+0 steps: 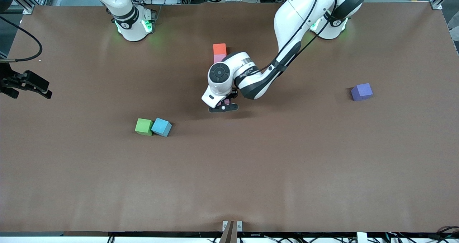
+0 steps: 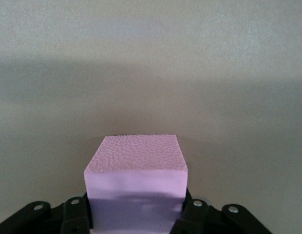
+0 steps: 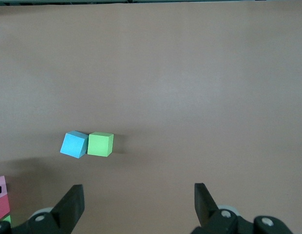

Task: Arrange blocks into number 1
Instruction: 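Lower the pink cube below the red cube and open the left gripper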

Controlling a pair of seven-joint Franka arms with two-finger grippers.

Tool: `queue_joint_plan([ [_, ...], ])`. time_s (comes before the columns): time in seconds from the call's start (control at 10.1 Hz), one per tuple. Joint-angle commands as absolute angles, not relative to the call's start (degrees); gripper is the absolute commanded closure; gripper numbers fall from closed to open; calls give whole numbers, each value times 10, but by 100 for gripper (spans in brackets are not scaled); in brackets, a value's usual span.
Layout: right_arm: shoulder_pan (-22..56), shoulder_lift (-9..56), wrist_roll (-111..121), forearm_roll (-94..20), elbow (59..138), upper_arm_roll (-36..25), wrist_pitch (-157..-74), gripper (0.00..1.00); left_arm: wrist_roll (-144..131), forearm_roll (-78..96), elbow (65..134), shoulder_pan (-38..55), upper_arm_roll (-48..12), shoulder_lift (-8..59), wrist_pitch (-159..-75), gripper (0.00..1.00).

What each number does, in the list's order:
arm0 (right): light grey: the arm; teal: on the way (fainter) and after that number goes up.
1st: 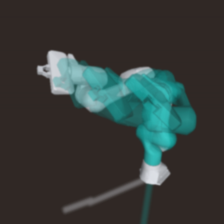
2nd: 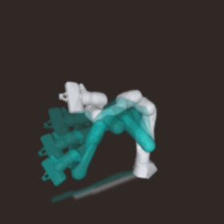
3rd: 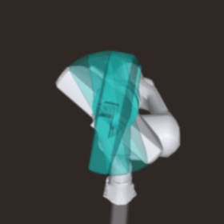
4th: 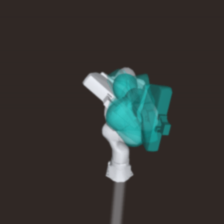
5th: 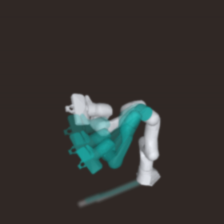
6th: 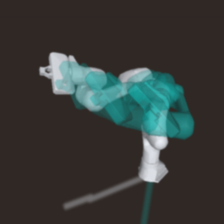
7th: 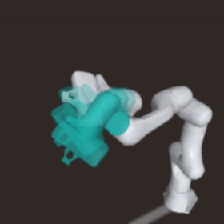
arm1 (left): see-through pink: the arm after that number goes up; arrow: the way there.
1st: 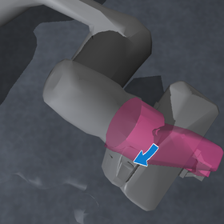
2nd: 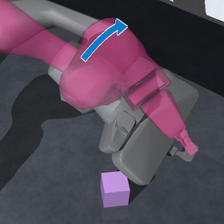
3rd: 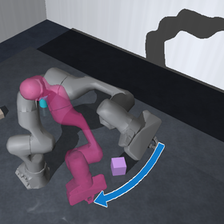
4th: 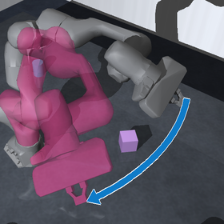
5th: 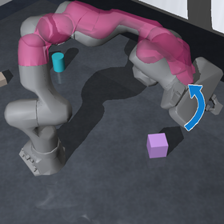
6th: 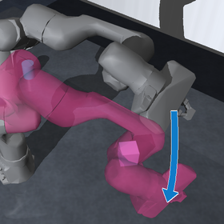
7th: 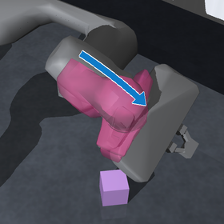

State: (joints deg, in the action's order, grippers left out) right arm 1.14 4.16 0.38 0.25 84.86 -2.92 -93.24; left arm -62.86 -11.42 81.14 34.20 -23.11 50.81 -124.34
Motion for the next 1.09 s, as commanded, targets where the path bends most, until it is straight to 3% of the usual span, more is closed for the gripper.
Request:
queue_joint_plan([
  [0.0,13,37,-2,3,843,-28,-916,0,-633,-108,819,352,-226,510,-1224,100],
  [0.39,15,40,-3,1,843,-27,-920,0,-636,-107,821,363,-228,509,-1216,100],
  [0.49,15,40,-3,1,843,-27,-921,0,-634,-112,819,364,-228,509,-1204,1],
  [0.99,14,40,-3,1,843,-28,-923,0,-660,-111,816,354,-223,465,-1187,0],
])
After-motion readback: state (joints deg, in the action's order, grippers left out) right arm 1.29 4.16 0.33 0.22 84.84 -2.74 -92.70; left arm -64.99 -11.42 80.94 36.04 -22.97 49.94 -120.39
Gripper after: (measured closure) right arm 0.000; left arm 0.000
